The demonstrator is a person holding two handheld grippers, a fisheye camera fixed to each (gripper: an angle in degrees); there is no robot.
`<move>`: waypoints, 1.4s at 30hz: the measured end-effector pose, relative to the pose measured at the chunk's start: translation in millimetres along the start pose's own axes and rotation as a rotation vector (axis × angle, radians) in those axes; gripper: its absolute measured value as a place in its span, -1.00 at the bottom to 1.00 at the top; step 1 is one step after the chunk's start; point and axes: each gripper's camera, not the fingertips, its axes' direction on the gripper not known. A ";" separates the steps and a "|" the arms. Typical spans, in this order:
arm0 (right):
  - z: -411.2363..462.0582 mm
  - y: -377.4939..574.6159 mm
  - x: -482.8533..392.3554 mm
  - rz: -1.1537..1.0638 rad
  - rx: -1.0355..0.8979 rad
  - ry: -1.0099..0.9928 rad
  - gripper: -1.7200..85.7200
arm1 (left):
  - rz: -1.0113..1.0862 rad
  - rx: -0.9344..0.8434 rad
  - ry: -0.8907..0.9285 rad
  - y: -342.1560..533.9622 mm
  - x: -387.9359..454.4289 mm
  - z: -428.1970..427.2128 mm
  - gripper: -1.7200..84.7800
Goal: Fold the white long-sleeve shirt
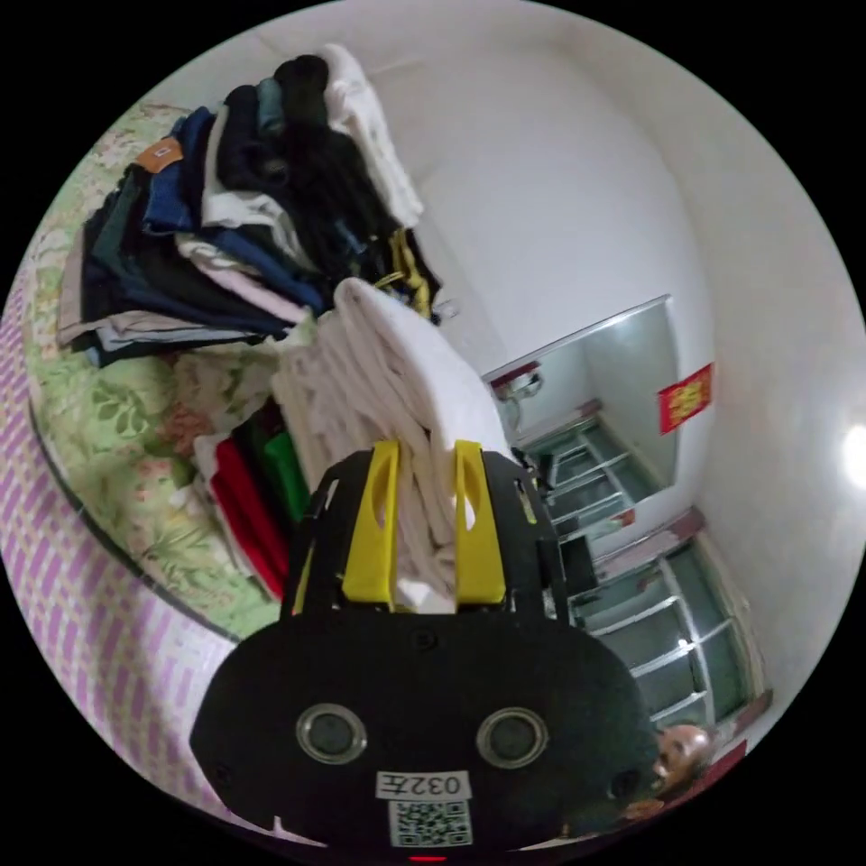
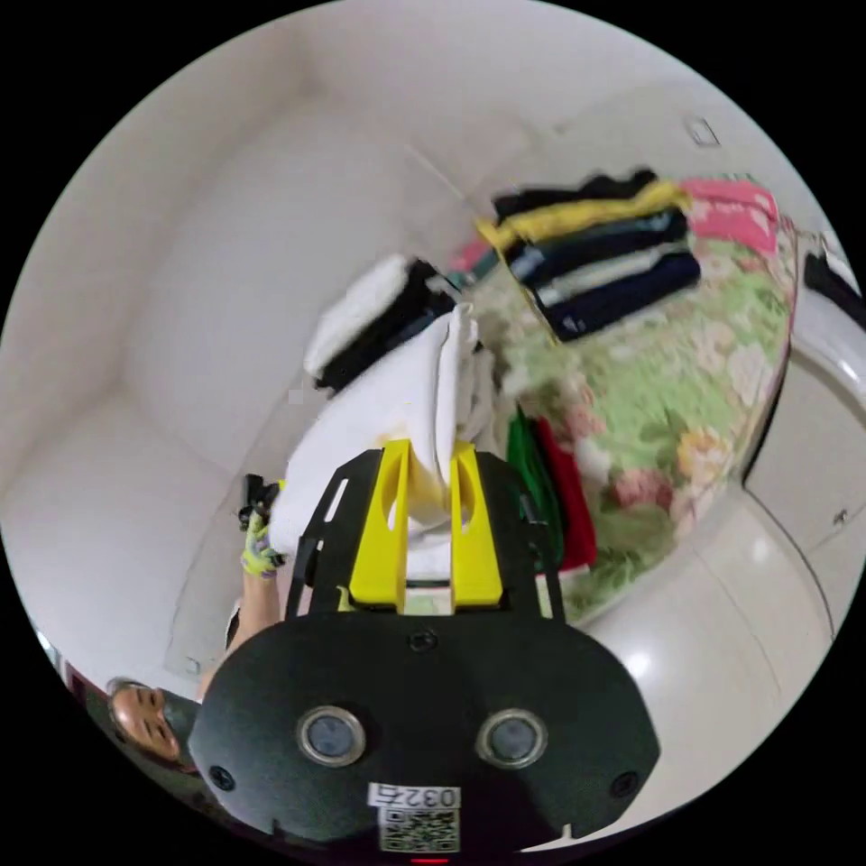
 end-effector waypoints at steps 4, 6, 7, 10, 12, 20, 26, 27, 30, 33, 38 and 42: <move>-6.4 15.8 -4.7 0.019 0.089 -0.071 -0.76 | -0.009 0.016 0.010 5.6 -1.2 6.0 -0.78; -34.9 31.6 -41.0 -0.015 0.249 0.109 -0.75 | 0.033 0.098 -0.026 16.0 13.5 -10.6 -0.81; -43.0 38.0 -55.1 -0.039 0.309 0.170 -0.76 | 0.063 0.138 -0.043 20.3 20.0 -18.7 -0.82; -48.8 71.3 -149.2 -0.333 0.534 0.363 -0.82 | 0.331 0.307 -0.197 51.7 74.4 -42.2 -0.87; -7.9 81.3 -224.2 -0.581 0.509 0.430 -0.89 | 0.577 0.361 -0.264 80.7 123.7 -17.5 -0.93; 205.6 49.9 -242.8 -0.650 0.068 0.755 -0.98 | 0.789 0.078 -0.680 112.4 106.9 186.9 -0.98; 223.8 59.1 -236.6 -0.647 0.155 0.730 -0.98 | 0.776 0.173 -0.688 132.4 78.0 217.2 -0.98; 219.9 51.3 -238.2 -0.631 0.130 0.714 -0.98 | 0.777 0.141 -0.703 127.5 85.6 223.6 -0.98; 181.5 40.1 -250.2 -0.568 0.163 0.629 -0.98 | 0.832 0.046 -0.624 122.4 107.4 214.4 -0.98; 113.4 81.6 -283.2 -0.632 0.458 0.499 -0.98 | 0.881 0.124 -0.623 146.4 116.5 172.0 -0.98; 89.8 187.6 -308.5 -0.857 0.502 0.158 -0.98 | 0.817 0.053 -0.614 234.2 73.4 93.1 -0.98; 151.4 289.6 -291.8 -0.964 0.289 -0.139 -0.98 | 0.696 0.018 -0.776 373.1 24.2 27.6 -0.98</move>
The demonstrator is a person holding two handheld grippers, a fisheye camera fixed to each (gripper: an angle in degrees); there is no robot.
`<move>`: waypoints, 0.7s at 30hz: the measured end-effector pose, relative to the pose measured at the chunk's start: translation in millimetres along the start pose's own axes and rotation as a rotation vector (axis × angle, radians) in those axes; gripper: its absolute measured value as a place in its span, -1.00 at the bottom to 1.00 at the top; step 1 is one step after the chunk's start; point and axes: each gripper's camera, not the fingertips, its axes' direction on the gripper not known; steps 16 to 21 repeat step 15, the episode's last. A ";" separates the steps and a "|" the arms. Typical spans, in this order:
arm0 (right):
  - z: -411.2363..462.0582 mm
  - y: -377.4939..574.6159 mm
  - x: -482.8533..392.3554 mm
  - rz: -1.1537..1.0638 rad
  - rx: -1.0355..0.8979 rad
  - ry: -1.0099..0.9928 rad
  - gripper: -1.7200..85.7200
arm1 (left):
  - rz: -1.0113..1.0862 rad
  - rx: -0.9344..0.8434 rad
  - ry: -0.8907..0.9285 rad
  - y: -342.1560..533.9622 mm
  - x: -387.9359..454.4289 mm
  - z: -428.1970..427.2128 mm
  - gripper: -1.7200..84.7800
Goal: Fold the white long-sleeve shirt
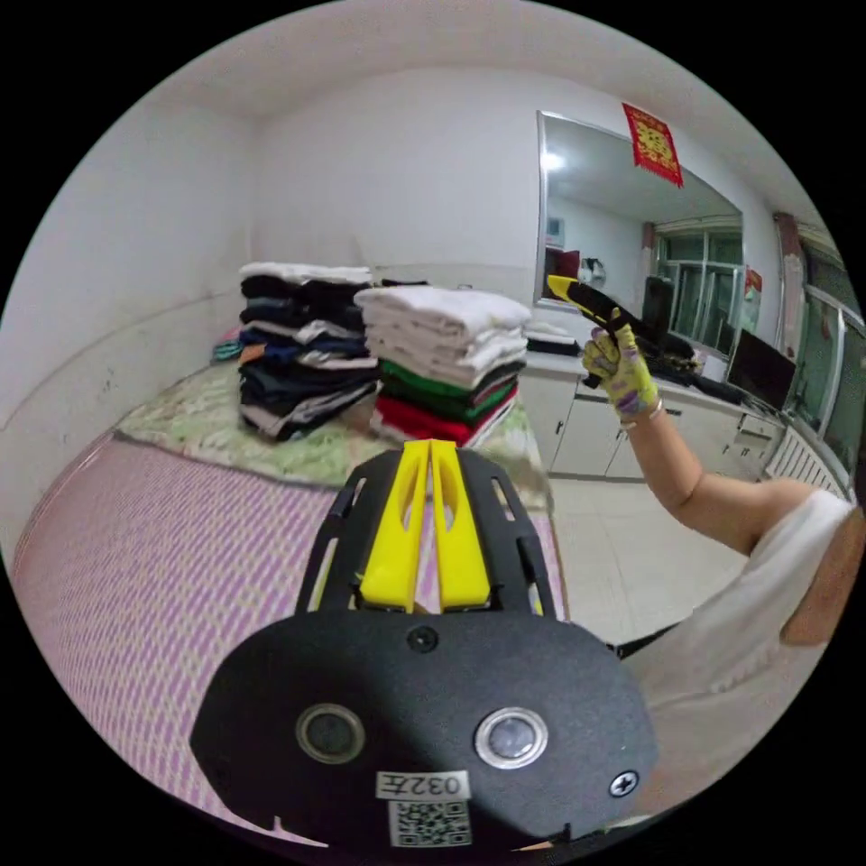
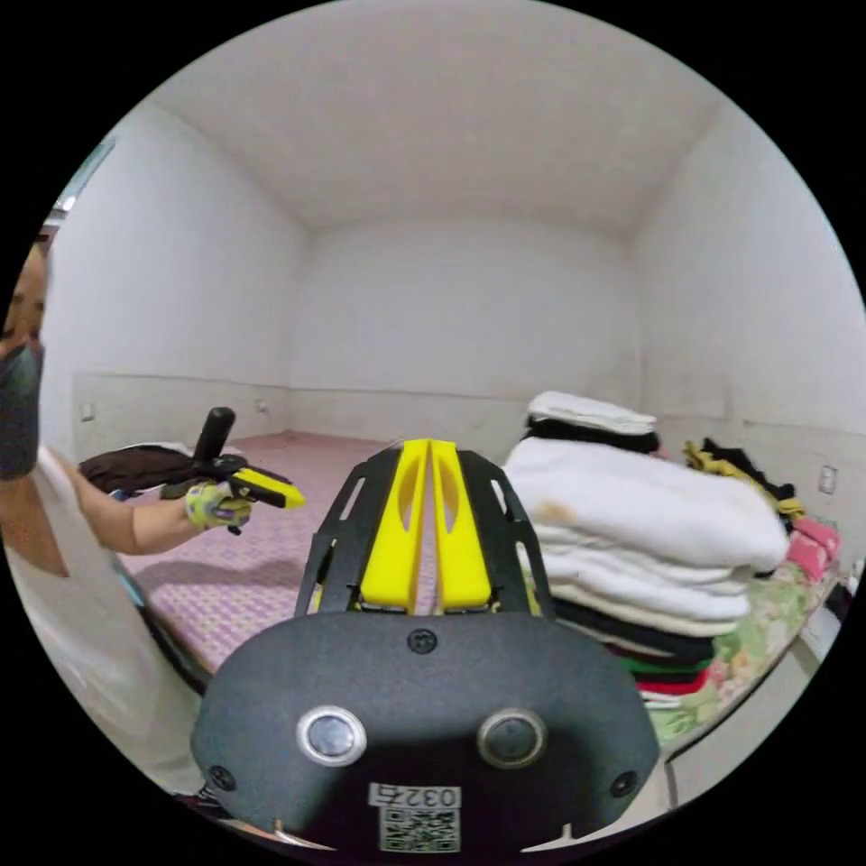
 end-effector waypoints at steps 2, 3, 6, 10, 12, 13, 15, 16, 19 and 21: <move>26.9 40.8 -24.0 0.024 -0.034 -0.145 -0.98 | -0.095 -0.093 -0.081 65.9 3.2 -16.2 -0.98; 47.5 65.8 -36.2 0.066 -0.050 -0.243 -0.98 | -0.192 -0.151 -0.126 108.0 1.9 -28.5 -0.98; 103.8 113.6 -50.8 0.269 -0.047 -0.523 -0.98 | -0.446 -0.226 -0.195 200.7 4.5 -70.5 -0.98; 165.4 135.2 -68.8 0.457 -0.029 -0.769 -0.98 | -0.626 -0.228 -0.402 272.5 29.0 -125.6 -0.98; 200.8 132.1 -88.7 0.486 -0.074 -0.845 -0.98 | -0.690 -0.257 -0.514 303.4 43.2 -141.9 -0.98; 209.4 130.3 -93.8 0.489 -0.090 -0.867 -0.98 | -0.699 -0.267 -0.532 309.4 46.2 -143.1 -0.98; 238.6 122.5 -113.3 0.481 -0.153 -0.921 -0.98 | -0.730 -0.281 -0.591 328.1 56.5 -142.5 -0.98; 238.6 122.5 -113.3 0.481 -0.153 -0.921 -0.98 | -0.730 -0.281 -0.591 328.1 56.5 -142.5 -0.98; 238.6 122.5 -113.3 0.481 -0.153 -0.921 -0.98 | -0.730 -0.281 -0.591 328.1 56.5 -142.5 -0.98; 238.6 122.5 -113.3 0.481 -0.153 -0.921 -0.98 | -0.730 -0.281 -0.591 328.1 56.5 -142.5 -0.98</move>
